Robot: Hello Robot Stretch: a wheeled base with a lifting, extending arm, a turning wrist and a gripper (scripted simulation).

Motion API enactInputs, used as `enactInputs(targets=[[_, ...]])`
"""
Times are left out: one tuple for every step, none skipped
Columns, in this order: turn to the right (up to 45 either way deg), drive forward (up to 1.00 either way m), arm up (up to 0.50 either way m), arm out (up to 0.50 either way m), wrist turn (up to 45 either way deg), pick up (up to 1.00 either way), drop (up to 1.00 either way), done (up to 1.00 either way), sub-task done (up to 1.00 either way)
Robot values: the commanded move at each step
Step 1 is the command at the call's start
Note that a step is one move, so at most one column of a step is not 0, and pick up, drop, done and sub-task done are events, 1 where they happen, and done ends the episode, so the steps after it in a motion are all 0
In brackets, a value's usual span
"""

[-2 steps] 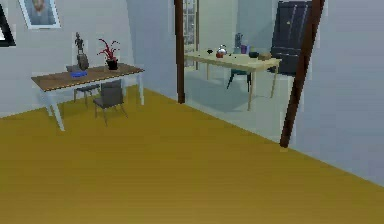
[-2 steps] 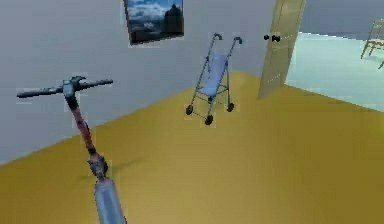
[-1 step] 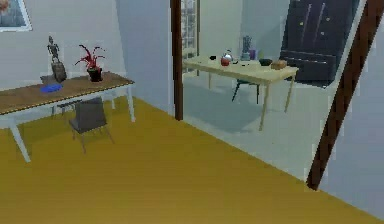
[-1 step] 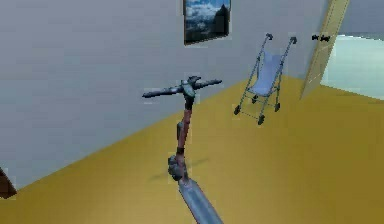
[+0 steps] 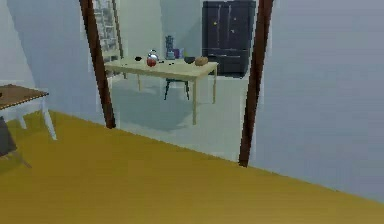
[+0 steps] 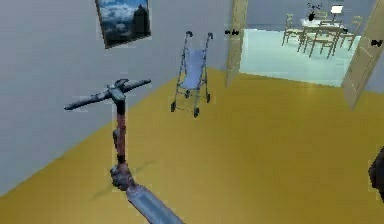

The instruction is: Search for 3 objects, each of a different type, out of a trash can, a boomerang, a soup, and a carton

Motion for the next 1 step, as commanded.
enactInputs(targets=[[0.0,1.00,0.00,0.00,0.0,0.00,0.00,0.00,0.00]])
